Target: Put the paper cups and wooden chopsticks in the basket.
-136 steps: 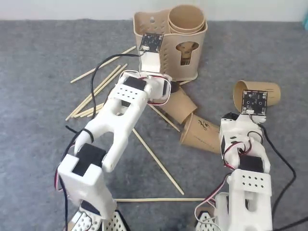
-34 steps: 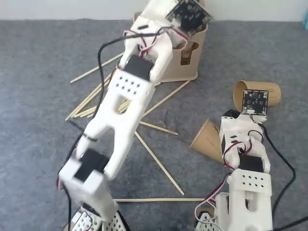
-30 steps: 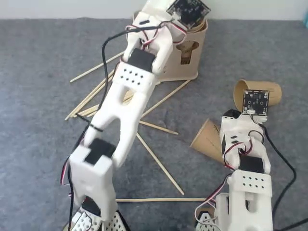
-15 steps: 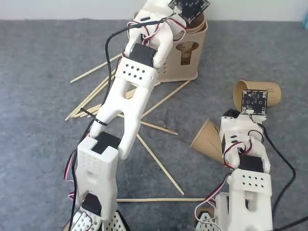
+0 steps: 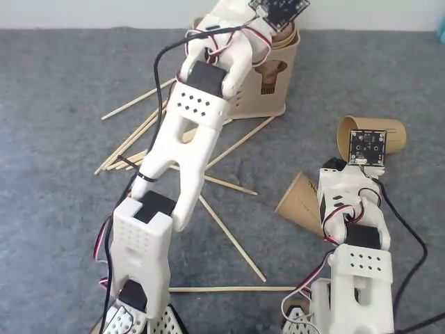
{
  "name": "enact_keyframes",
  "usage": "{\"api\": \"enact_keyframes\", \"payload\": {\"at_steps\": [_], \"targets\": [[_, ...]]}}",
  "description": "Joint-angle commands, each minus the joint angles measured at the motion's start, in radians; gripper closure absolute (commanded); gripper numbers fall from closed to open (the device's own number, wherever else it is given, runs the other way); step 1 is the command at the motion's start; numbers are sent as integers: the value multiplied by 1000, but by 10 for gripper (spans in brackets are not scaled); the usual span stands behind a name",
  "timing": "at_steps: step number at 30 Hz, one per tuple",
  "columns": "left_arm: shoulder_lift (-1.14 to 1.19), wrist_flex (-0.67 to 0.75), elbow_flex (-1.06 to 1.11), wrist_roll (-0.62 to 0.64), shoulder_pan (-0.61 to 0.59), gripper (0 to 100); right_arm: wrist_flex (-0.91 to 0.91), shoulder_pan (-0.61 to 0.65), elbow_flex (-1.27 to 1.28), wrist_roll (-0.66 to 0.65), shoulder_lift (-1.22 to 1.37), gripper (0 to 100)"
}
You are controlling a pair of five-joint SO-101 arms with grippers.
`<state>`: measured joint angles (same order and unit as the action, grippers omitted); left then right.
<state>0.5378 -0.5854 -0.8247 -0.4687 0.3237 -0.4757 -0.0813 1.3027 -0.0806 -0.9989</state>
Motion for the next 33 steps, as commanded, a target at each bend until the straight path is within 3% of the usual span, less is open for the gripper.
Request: {"api": "enact_keyframes", "payload": {"at_steps": [1,4,7,14,16,21,27,33], "targets": [[-28,-61,-133,-6,8,910,22,-4,-5,-20,4,987],[-28,-149,-217,-6,6,910,22,-4,-5,-20,4,987],[-28,-322,-377,-5,-6,910,22,-4,-5,-20,4,987],[-17,-1002,-854,110,-25,909,16,-7,-5,-20,1,987],[-38,-1162,-846,147,-38,909,15,-4,-5,-17,-2,987],[-100,-1175,-754,367,-209,909,-28,-2,-17,-14,-8,989],[-218,-1177,-522,374,-371,913,-174,-1,-32,-9,-148,989],[-500,-1172,-19,374,-405,913,-363,31,-41,18,-426,987]]}}
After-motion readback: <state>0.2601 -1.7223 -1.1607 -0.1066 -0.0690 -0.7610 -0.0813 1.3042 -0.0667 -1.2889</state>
